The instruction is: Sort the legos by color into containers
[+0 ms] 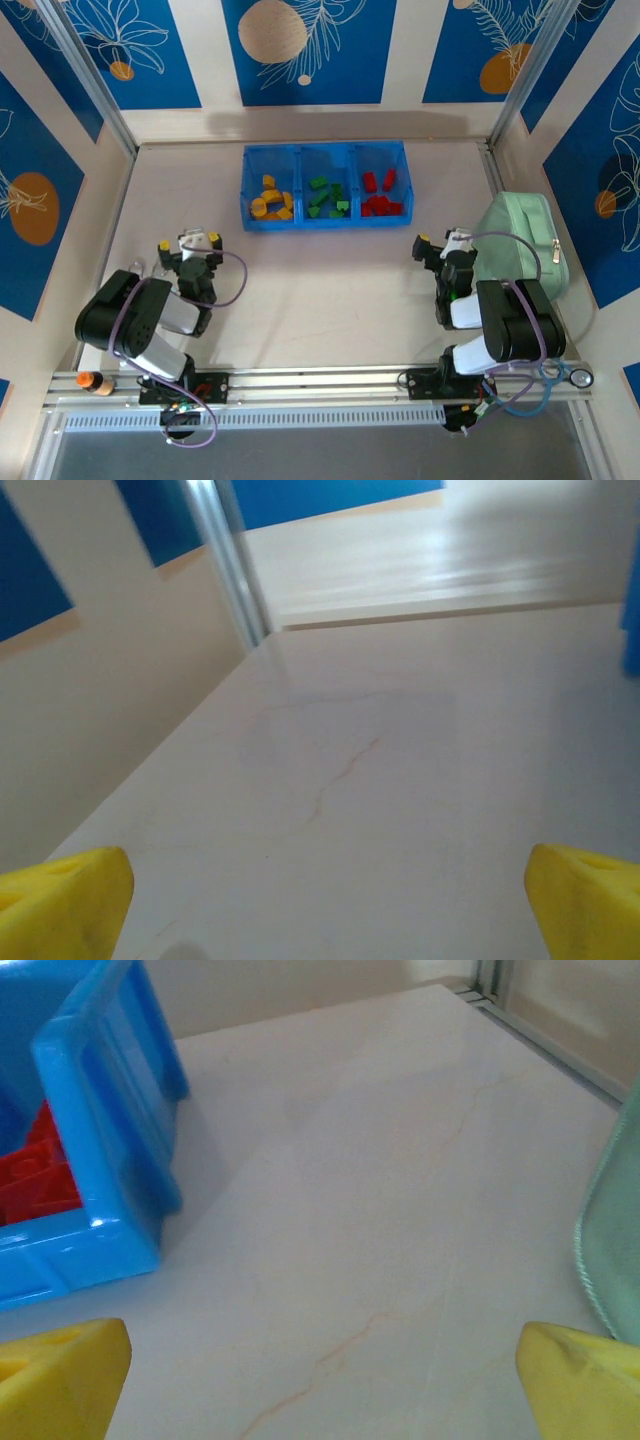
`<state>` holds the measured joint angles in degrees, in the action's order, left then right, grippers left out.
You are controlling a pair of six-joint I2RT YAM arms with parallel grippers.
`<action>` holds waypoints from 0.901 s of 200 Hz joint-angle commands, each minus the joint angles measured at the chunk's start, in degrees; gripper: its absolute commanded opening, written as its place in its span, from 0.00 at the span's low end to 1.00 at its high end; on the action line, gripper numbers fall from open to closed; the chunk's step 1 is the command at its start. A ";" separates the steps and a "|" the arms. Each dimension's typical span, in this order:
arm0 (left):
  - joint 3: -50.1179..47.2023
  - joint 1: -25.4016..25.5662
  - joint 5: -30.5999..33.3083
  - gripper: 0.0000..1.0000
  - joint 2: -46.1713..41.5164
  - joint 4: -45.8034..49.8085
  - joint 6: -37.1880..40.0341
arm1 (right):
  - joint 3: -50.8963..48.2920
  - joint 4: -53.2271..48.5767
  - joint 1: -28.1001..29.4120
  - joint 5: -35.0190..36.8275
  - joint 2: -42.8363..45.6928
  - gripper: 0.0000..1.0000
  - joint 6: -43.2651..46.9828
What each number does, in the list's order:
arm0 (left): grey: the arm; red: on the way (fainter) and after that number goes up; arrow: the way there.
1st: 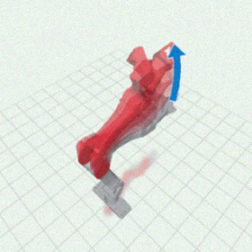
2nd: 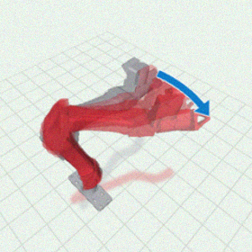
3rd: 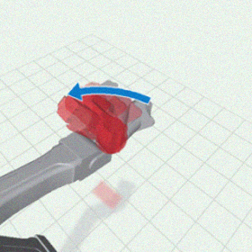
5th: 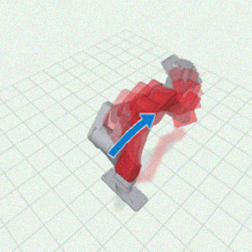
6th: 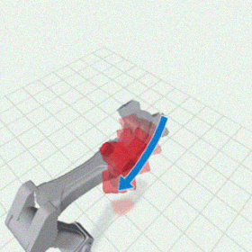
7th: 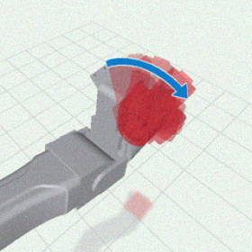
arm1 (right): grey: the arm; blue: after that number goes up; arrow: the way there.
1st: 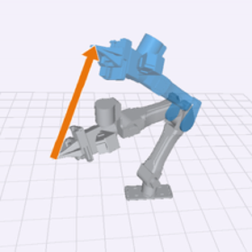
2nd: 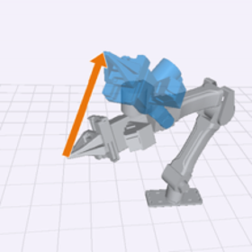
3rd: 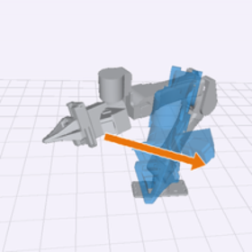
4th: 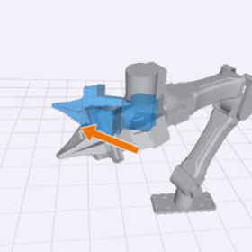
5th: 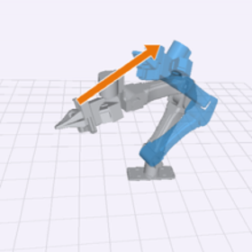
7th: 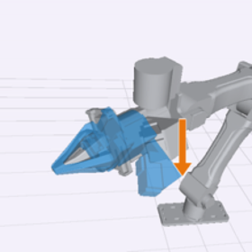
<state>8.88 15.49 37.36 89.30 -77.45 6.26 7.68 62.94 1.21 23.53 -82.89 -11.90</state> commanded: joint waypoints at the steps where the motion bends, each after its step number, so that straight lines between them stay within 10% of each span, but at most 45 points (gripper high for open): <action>1: 2.13 2.25 -4.56 1.00 1.92 -3.23 5.90 | 2.42 4.71 0.63 -4.24 0.52 0.99 2.59; 91: 0.43 2.20 -7.45 1.00 0.77 -3.23 5.23 | 1.60 17.26 9.04 -4.67 -8.94 0.99 14.38; 140: 1.98 -0.21 -10.81 0.99 1.39 -1.93 3.83 | 11.53 -6.74 4.42 -5.02 -4.56 0.99 8.06; 180: 12.79 -9.45 -23.13 0.99 -0.09 24.90 -4.94 | 14.73 -13.92 0.47 -7.15 -4.39 0.99 3.58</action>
<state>13.78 10.98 22.94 89.82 -70.28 7.62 22.31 55.57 2.50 17.52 -88.25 -5.39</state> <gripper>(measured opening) 0.994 0.991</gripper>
